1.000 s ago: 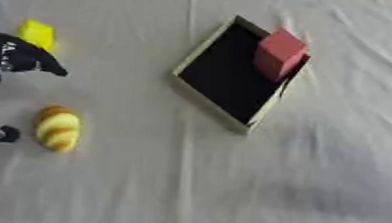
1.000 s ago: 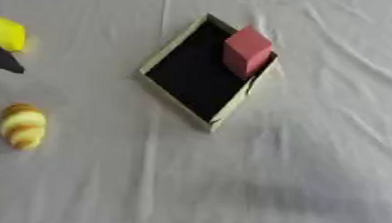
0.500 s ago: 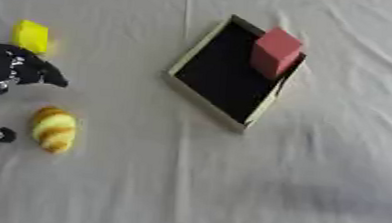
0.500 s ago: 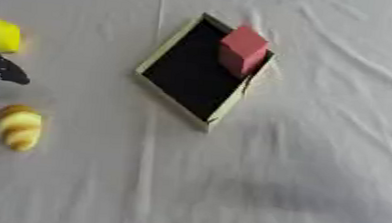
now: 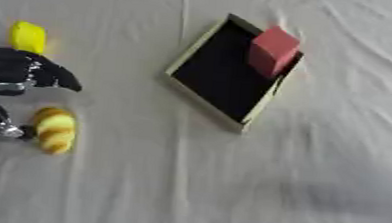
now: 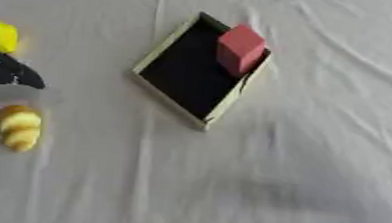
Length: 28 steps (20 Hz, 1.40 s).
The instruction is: Pick up objects on the table and place them in the box.
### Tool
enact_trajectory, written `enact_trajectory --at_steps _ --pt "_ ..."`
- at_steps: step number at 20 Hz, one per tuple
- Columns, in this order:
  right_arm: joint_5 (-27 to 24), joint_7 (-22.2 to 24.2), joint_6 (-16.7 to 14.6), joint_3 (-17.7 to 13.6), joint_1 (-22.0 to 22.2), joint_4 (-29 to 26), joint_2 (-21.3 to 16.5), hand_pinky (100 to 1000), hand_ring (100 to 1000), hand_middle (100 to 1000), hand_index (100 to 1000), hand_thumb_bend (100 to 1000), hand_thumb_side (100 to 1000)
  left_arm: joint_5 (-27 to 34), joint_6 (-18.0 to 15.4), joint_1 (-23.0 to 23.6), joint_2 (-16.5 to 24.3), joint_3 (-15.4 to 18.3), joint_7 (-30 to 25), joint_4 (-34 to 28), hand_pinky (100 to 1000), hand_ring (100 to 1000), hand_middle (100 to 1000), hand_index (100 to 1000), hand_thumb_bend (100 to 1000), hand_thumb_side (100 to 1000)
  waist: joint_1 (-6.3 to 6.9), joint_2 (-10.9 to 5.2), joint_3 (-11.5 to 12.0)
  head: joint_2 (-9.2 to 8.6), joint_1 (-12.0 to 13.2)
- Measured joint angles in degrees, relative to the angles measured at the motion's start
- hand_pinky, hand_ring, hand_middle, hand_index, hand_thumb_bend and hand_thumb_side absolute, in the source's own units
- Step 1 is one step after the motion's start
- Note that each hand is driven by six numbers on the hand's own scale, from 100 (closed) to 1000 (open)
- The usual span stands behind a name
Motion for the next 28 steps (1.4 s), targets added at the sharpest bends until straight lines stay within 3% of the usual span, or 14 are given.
enact_trajectory --at_steps 6,11,15,18,23,28 --pt "0.0 -0.2 0.7 0.0 -0.2 0.0 0.4 1000 872 673 785 100 470 0.0 0.0 -1.0 -0.9 -1.0 -4.5 1.4 800 779 734 846 418 100 0.15 0.08 -0.1 0.01 0.1" --pt "0.0 -0.3 1.3 0.0 -0.3 0.0 0.5 1000 871 672 784 100 470 0.5 0.3 -1.0 -0.9 -1.0 -5.2 1.4 703 651 566 676 282 100 0.15 0.12 -0.1 0.26 0.1" --pt "-0.1 -0.4 1.5 0.0 -0.3 0.0 0.6 1000 871 671 784 100 470 0.3 1.2 -1.0 -1.4 -1.1 -3.4 1.3 659 593 479 571 245 100 0.12 0.13 -0.1 0.45 0.1" --pt "-0.2 -0.5 1.5 -0.1 -0.2 0.0 0.8 1000 871 670 784 100 470 -0.1 1.8 -0.5 -1.4 -0.6 -0.7 -0.1 644 576 456 545 247 100 -0.08 0.13 0.0 0.47 0.0" --pt "-0.2 -0.6 1.4 -0.4 0.0 0.0 0.9 1000 870 670 784 100 470 0.0 3.7 0.2 -1.5 3.0 4.0 -6.6 633 560 464 543 225 100 -0.38 0.09 0.6 0.58 0.0" --pt "-0.2 -0.9 0.8 -0.4 0.9 0.0 0.9 1000 870 670 785 100 470 2.3 7.0 -5.0 -4.1 3.7 5.1 -14.0 632 550 461 530 224 100 -0.49 -0.49 1.4 1.02 0.0"
